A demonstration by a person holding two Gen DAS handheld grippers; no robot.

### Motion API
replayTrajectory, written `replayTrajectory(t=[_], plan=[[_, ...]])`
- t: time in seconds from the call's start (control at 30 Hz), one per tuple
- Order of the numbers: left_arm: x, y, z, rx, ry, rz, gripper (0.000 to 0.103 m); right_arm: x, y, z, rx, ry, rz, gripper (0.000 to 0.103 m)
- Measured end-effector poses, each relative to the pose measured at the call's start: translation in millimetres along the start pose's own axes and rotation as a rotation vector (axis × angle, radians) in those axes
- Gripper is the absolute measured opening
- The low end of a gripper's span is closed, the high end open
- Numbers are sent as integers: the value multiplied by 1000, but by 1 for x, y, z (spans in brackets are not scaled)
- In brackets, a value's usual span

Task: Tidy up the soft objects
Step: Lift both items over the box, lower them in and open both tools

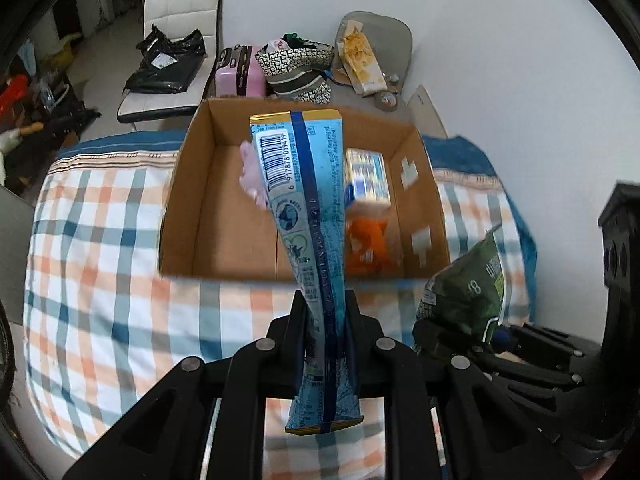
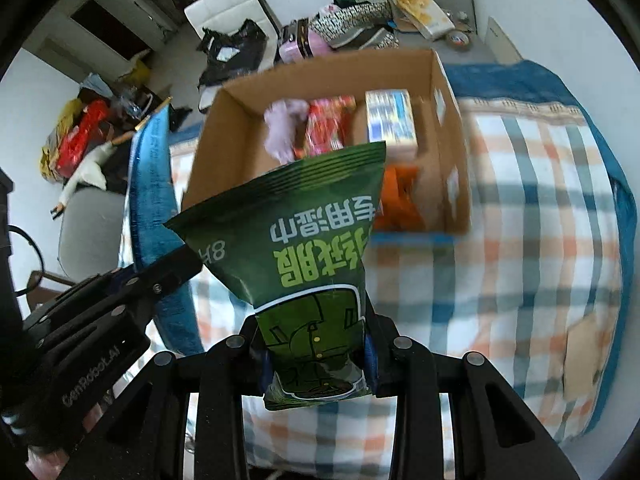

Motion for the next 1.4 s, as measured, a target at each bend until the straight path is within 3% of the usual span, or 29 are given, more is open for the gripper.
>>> replayTrajectory(t=[0.17,0.43,0.67,0.87,1.0,1.1,1.17,1.33,1.4], plan=[[47,-25,30,-33,-69,-59,14,48,0,26,-17,5,21,36],[90,-56,109,-51,-241,-127,14,104,8,105,-18,-89,89,36],[92,-70,165,-72,-372,-165,14,119,12,169,-30,-171,113,36],[86,-78,186,-60,-422,-179,16,123,10,204,-52,-228,91,36],[81,-78,189,2,-433,-159,20,122,7,220,-59,-260,72,38],[80,-78,185,21,-422,-157,26,122,6,224,-82,-263,54,44],[79,-76,180,39,-407,-137,30,121,5,224,-87,-259,48,61],[75,-68,158,105,-342,-87,42,117,8,213,-125,-224,36,79],[71,-64,147,130,-311,-68,55,114,9,208,-150,-211,26,86]])
Point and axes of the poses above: each gripper's, at about its wrist camera, not at the fingertips, and z roughly the way its jaws point, y to its right, x to its top, the point moved 2 cm from there along z, roughly the way its jaws point, and after that the axes turned 1 degree about x, right-handed, at the moved point
